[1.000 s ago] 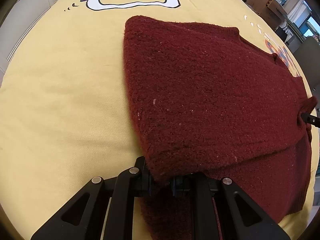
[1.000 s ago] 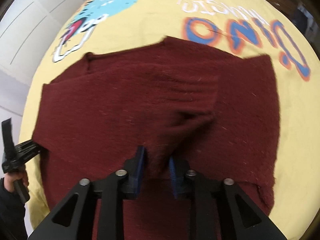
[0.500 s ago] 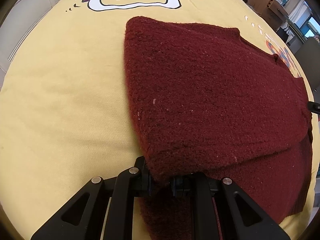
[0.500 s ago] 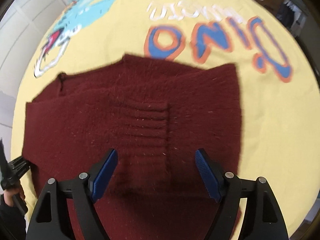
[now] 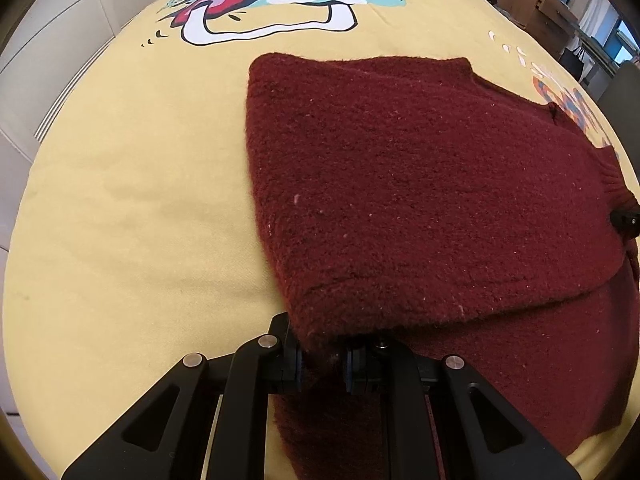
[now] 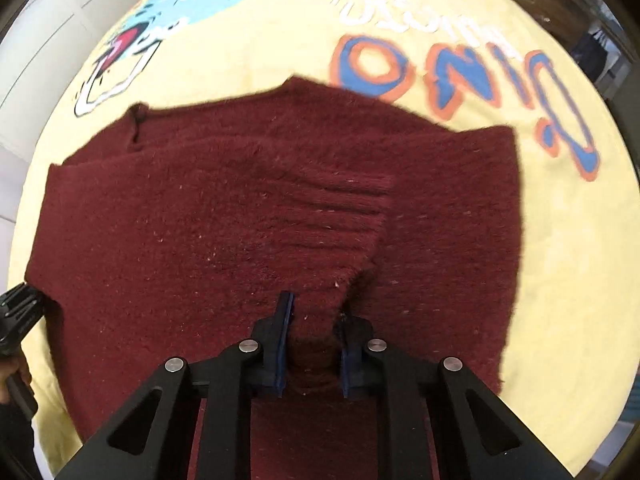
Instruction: Fold small clothes
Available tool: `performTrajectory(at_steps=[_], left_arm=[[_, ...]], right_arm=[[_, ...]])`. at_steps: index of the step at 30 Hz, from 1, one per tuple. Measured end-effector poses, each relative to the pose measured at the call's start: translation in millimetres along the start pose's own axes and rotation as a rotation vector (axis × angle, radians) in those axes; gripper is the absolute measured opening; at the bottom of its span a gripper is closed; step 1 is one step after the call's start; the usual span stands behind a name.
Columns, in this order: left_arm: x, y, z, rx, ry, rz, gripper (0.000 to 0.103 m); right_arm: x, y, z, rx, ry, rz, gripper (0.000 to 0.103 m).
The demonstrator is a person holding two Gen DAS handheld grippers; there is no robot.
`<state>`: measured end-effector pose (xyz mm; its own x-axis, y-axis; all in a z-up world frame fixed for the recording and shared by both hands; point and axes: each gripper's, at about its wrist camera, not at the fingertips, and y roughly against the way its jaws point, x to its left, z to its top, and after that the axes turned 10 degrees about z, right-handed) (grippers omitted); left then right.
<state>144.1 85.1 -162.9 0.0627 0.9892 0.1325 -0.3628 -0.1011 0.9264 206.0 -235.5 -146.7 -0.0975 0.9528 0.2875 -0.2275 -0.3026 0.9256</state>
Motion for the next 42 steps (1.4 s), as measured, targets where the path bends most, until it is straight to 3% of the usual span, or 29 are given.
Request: performTrajectory(at_steps=[5,9,12,14,15,17,18,20,21,22,24,26,32,36,42], left_arm=[[-5,2,-4,0.012,-0.017,0.0,0.012],[-7,-3,-7,0.022,-0.005,-0.006,0.012],[-6,-2,-8,0.024,-0.004,-0.006,0.014],[-8,1,-9,0.035,-0.008,0.03,0.022],[1,0,-8,0.041,-0.006,0.044,0.028],[-2,4,-2,0.048,-0.002,0.082,0.039],[-2,9,-2,0.039,0.002,0.082,0.048],[-1,23,-6,0.018,0.021,0.059,0.071],[-1,28,-8,0.012,0.026,0.053,0.089],[-3,35,-10,0.001,0.024,0.046,0.1],[-10,50,-16,-0.032,0.003,0.05,0.101],[-23,65,-19,-0.071,-0.034,0.052,0.102],[-73,84,-6,-0.15,-0.063,-0.04,0.102],[-96,71,12,-0.221,-0.081,-0.044,0.102],[-114,17,22,-0.146,-0.107,0.009,0.102]], right_arm=[[-19,15,-7,-0.054,-0.024,-0.059,0.018],[-29,-3,-8,-0.02,-0.036,-0.039,0.019],[-28,-8,-12,-0.039,-0.021,-0.04,0.025],[-32,-3,-15,-0.062,-0.03,-0.044,0.036],[-34,1,-16,-0.067,-0.029,-0.044,0.039],[-37,9,-22,-0.087,-0.024,-0.056,0.062],[-39,16,-27,-0.102,-0.019,-0.061,0.066],[-37,28,-32,-0.144,-0.006,-0.057,0.08],[-36,34,-36,-0.165,0.002,-0.049,0.081],[-36,43,-40,-0.194,0.014,-0.039,0.083],[-32,56,-44,-0.235,0.036,-0.036,0.09],[-24,59,-48,-0.258,0.063,-0.042,0.103],[12,54,-56,-0.322,0.133,-0.064,0.103],[32,36,-60,-0.311,0.16,-0.074,0.103],[38,-5,-67,-0.258,0.178,-0.099,0.103]])
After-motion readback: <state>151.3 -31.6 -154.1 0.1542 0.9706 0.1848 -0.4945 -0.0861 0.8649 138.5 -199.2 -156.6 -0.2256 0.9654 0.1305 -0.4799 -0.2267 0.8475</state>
